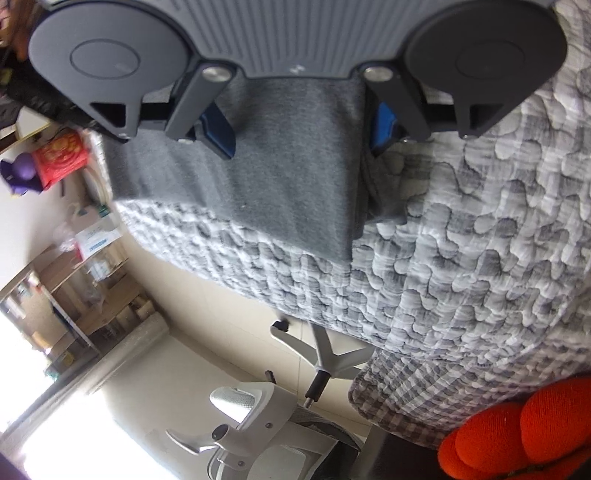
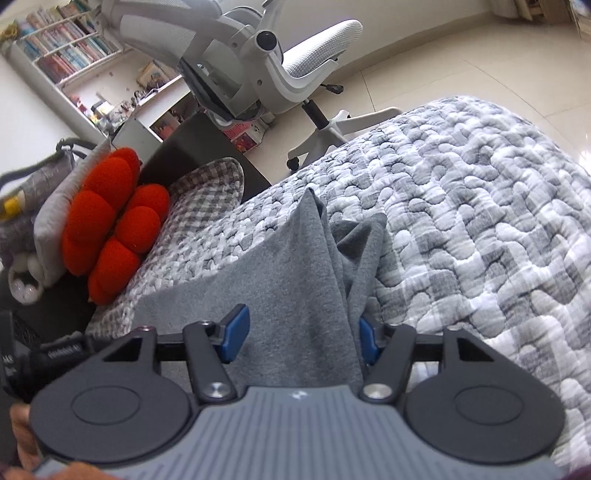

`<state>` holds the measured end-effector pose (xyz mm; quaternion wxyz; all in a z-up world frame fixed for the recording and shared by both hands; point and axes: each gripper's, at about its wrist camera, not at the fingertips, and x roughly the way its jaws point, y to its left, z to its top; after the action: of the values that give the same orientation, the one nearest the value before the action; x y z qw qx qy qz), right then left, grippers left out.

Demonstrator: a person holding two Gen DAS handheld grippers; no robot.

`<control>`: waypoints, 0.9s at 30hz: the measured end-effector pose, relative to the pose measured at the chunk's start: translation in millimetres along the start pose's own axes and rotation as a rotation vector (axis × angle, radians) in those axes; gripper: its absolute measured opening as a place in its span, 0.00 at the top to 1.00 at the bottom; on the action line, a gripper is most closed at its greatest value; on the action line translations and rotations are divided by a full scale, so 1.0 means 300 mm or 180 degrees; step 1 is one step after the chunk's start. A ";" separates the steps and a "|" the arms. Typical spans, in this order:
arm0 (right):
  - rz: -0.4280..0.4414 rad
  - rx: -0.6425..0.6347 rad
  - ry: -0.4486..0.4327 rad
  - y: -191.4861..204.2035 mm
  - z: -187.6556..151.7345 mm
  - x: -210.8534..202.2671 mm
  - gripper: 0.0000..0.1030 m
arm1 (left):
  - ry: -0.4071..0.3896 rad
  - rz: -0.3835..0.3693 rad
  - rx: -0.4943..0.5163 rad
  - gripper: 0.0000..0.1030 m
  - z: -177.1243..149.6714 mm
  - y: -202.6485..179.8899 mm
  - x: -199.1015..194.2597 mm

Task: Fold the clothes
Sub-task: 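Hold both open grippers against the side of the folded grey shirt, then close the right gripper on the shirt edge while the left gripper closes on it too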

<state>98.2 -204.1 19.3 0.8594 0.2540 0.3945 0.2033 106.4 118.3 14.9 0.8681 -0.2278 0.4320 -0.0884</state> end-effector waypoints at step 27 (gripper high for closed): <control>-0.0214 -0.0105 -0.0160 0.026 -0.040 0.016 0.62 | -0.0108 0.0143 0.0157 0.41 -0.034 -0.039 0.015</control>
<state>90.5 -191.9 14.4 0.8794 0.2315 0.3777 0.1744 101.6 103.2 11.8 0.8824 -0.1981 0.4199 -0.0756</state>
